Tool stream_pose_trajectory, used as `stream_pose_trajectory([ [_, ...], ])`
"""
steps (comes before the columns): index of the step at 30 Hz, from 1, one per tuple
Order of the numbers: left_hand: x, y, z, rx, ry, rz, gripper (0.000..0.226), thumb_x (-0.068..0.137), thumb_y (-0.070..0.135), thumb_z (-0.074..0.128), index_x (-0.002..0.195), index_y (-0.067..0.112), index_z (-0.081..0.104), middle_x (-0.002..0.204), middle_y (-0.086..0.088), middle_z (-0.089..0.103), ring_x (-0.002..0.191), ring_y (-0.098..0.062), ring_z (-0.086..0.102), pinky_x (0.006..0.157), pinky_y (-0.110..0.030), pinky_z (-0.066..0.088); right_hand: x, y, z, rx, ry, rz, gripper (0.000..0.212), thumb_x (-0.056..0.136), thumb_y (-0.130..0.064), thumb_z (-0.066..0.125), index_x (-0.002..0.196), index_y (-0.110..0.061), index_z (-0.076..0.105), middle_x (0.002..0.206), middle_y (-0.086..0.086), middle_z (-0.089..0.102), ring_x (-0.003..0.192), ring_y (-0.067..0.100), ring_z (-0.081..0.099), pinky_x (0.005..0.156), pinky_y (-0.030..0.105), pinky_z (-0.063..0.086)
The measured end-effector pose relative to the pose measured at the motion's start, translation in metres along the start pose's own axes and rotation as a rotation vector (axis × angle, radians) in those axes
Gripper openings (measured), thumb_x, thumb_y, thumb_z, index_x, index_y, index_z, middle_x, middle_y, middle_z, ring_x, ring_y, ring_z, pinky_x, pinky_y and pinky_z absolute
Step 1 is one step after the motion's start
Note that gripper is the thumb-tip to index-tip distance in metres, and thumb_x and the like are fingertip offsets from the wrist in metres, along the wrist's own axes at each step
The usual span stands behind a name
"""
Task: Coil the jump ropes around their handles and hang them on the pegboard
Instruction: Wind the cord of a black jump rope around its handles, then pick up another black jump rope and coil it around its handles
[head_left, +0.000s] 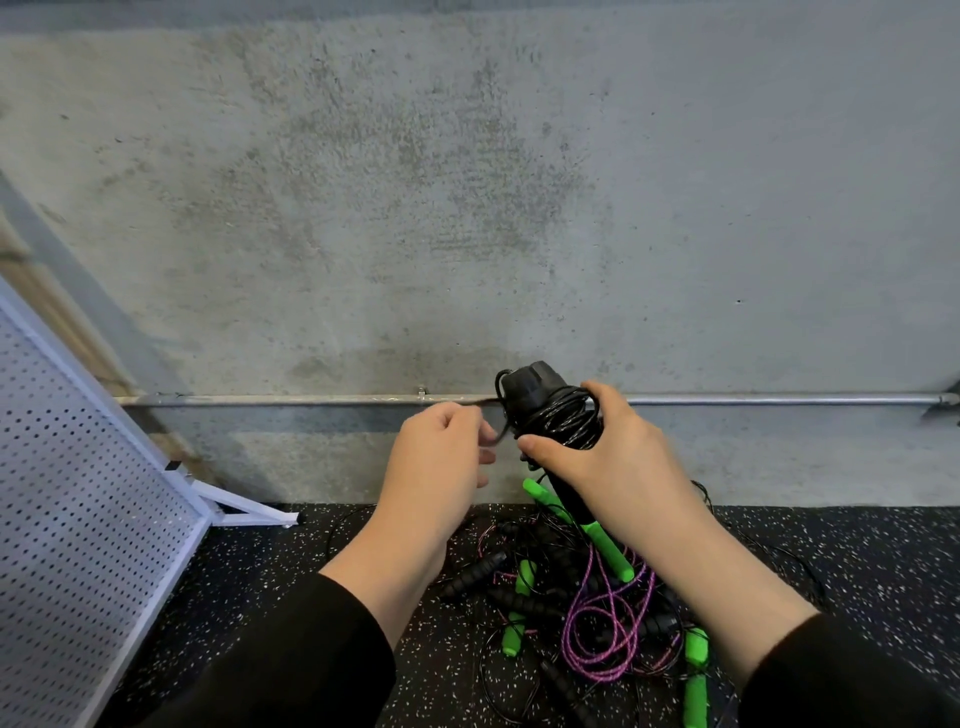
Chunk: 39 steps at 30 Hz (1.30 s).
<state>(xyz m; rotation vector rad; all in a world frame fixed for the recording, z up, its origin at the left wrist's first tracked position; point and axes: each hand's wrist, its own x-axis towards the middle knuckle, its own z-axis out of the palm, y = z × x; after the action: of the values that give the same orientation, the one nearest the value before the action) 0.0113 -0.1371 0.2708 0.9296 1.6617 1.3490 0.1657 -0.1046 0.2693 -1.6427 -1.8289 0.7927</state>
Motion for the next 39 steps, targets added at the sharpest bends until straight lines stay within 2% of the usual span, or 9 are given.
stream_pose_trajectory([
  [5, 0.002, -0.001, 0.003, -0.210, -0.123, -0.145, 0.030, 0.107, 0.042, 0.044, 0.119, 0.024, 0.065, 0.111, 0.003, 0.074, 0.095, -0.015, 0.072, 0.091, -0.044, 0.057, 0.000, 0.002, 0.013, 0.065, 0.004, -0.069, 0.079, 0.078, -0.056, 0.079, 0.142, -0.033, 0.038, 0.109, -0.017, 0.059, 0.103, 0.010, 0.060, 0.076, 0.021, 0.038],
  [9, 0.014, -0.007, -0.003, -0.314, -0.005, -0.250, 0.038, 0.109, 0.044, 0.037, 0.115, 0.024, 0.069, 0.106, -0.004, 0.073, 0.096, -0.022, 0.071, 0.092, -0.047, 0.055, 0.003, 0.003, 0.034, 0.239, -0.131, -0.133, 0.024, 0.097, -0.040, 0.063, 0.119, -0.043, 0.055, 0.083, -0.025, 0.063, 0.078, -0.007, 0.059, 0.065, 0.012, 0.041],
  [12, 0.027, -0.017, -0.023, -0.437, 0.034, -0.296, 0.034, 0.109, 0.033, 0.042, 0.118, 0.016, 0.069, 0.104, -0.010, 0.067, 0.086, -0.025, 0.067, 0.078, -0.045, 0.061, 0.005, 0.002, 0.045, 0.467, -0.159, -0.050, 0.039, 0.103, -0.030, 0.057, 0.141, -0.026, 0.056, 0.063, -0.016, 0.064, 0.060, -0.005, 0.058, 0.066, 0.017, 0.046],
  [17, 0.042, -0.041, -0.049, -0.362, 0.047, -0.280, 0.028, 0.108, 0.024, 0.040, 0.130, 0.020, 0.059, 0.112, -0.016, 0.067, 0.086, -0.029, 0.067, 0.067, -0.038, 0.059, 0.002, -0.004, 0.073, 0.892, -0.346, 0.201, 0.052, 0.094, -0.015, 0.070, 0.142, -0.010, 0.051, 0.110, 0.015, 0.075, 0.093, 0.020, 0.076, 0.075, 0.031, 0.061],
  [20, 0.047, -0.056, -0.060, -0.215, -0.031, -0.239, 0.023, 0.108, 0.036, 0.045, 0.123, 0.023, 0.057, 0.120, -0.011, 0.066, 0.098, -0.025, 0.064, 0.076, -0.036, 0.053, -0.004, -0.011, 0.102, 0.925, -0.374, 0.282, 0.031, 0.094, -0.008, 0.070, 0.124, -0.011, 0.059, 0.110, 0.015, 0.073, 0.089, 0.022, 0.076, 0.070, 0.033, 0.063],
  [24, 0.059, -0.080, -0.088, -0.054, -0.192, -0.274, 0.045, 0.102, 0.044, 0.057, 0.135, 0.014, 0.053, 0.130, -0.012, 0.064, 0.108, -0.021, 0.062, 0.091, -0.036, 0.050, -0.005, -0.010, 0.149, 0.853, -0.386, 0.360, 0.031, 0.095, -0.011, 0.069, 0.126, -0.009, 0.063, 0.115, 0.011, 0.073, 0.101, 0.025, 0.072, 0.091, 0.046, 0.060],
  [28, 0.074, -0.110, -0.123, 0.033, -0.265, -0.356, 0.032, 0.104, 0.043, 0.053, 0.127, 0.021, 0.056, 0.117, -0.005, 0.064, 0.098, -0.021, 0.059, 0.082, -0.035, 0.049, -0.010, -0.007, 0.199, 0.784, -0.484, 0.459, 0.019, 0.097, -0.016, 0.068, 0.115, -0.010, 0.064, 0.115, 0.011, 0.069, 0.103, 0.021, 0.066, 0.093, 0.042, 0.058],
  [34, 0.096, -0.190, -0.173, 0.149, -0.117, -0.365, 0.031, 0.104, 0.041, 0.052, 0.131, 0.025, 0.051, 0.110, -0.003, 0.063, 0.084, -0.014, 0.058, 0.064, -0.026, 0.043, -0.023, -0.001, 0.282, 0.853, -0.620, 0.599, 0.058, 0.104, -0.022, 0.057, 0.155, -0.018, 0.030, 0.112, 0.006, 0.066, 0.099, 0.029, 0.069, 0.095, 0.044, 0.057],
  [39, 0.099, -0.283, -0.215, 0.212, -0.055, -0.485, 0.043, 0.104, 0.041, 0.052, 0.142, 0.026, 0.041, 0.114, -0.005, 0.063, 0.098, -0.020, 0.061, 0.084, -0.039, 0.050, -0.044, 0.025, 0.378, 0.843, -0.738, 0.794, 0.057, 0.106, -0.026, 0.050, 0.158, -0.017, 0.027, 0.140, 0.015, 0.058, 0.112, 0.035, 0.066, 0.101, 0.046, 0.054],
])
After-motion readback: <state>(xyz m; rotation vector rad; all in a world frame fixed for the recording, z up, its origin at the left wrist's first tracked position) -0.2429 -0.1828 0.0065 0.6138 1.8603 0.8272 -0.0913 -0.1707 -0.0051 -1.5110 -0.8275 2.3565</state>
